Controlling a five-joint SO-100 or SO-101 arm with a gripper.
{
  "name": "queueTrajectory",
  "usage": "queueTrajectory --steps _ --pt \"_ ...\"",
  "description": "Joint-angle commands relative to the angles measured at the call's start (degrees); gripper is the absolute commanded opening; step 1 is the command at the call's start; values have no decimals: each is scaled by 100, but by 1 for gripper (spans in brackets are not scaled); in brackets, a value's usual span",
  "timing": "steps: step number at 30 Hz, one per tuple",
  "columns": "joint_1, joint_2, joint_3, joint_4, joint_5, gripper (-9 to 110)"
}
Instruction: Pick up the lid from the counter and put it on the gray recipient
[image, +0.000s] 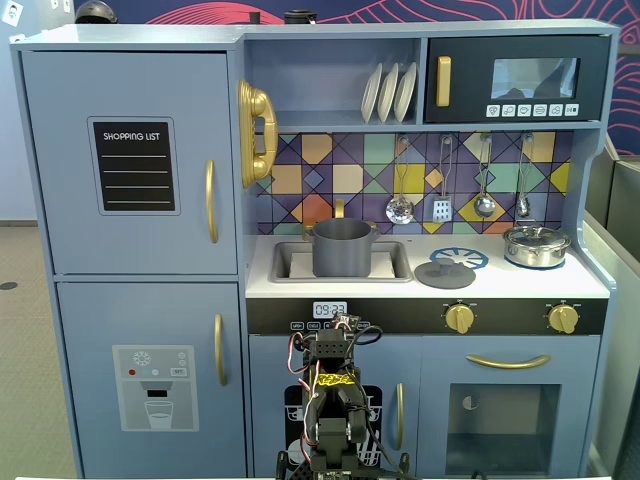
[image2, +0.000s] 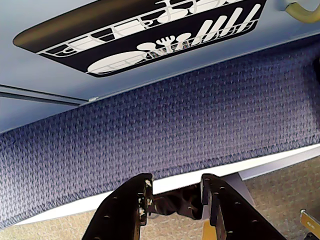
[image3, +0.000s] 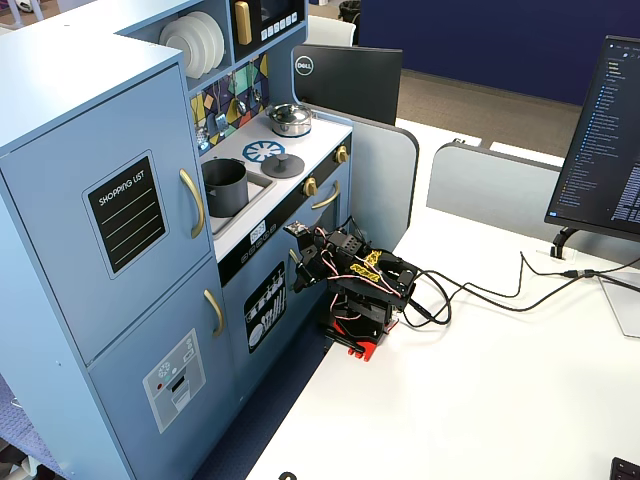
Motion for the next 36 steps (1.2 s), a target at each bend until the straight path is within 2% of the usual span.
queueTrajectory --steps 1,14,21,27,30,36 --pt "220 -26 70 1134 -1099 0" --pt "281 -97 -255 1072 -1204 0" --pt "167 -1652 -3129 1187 -1257 0" --pt "589 -2558 -5300 1230 -1749 0" --pt "1090 -2663 -5766 668 -2057 0" --pt "2136 -2479 -5748 -1652 -2197 0"
